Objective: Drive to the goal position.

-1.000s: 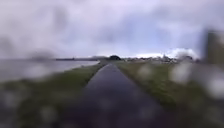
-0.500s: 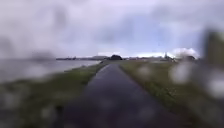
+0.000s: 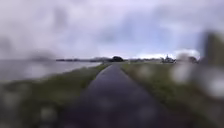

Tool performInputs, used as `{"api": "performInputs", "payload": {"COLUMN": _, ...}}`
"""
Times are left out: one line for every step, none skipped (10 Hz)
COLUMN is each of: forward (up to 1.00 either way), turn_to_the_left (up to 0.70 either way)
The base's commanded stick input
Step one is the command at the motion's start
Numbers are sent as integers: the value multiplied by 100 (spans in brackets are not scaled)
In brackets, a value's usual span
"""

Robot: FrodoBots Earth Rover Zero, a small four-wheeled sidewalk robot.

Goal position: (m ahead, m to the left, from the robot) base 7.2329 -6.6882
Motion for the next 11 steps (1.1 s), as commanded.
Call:
{"api": "performInputs", "payload": {"forward": 70, "turn_to_the_left": 0}}
{"api": "performInputs", "payload": {"forward": 70, "turn_to_the_left": 0}}
{"api": "performInputs", "payload": {"forward": 70, "turn_to_the_left": 0}}
{"api": "performInputs", "payload": {"forward": 70, "turn_to_the_left": 0}}
{"api": "performInputs", "payload": {"forward": 70, "turn_to_the_left": 0}}
{"api": "performInputs", "payload": {"forward": 70, "turn_to_the_left": 0}}
{"api": "performInputs", "payload": {"forward": 70, "turn_to_the_left": 0}}
{"api": "performInputs", "payload": {"forward": 70, "turn_to_the_left": 0}}
{"api": "performInputs", "payload": {"forward": 70, "turn_to_the_left": 0}}
{"api": "performInputs", "payload": {"forward": 70, "turn_to_the_left": 0}}
{"api": "performInputs", "payload": {"forward": 70, "turn_to_the_left": 0}}
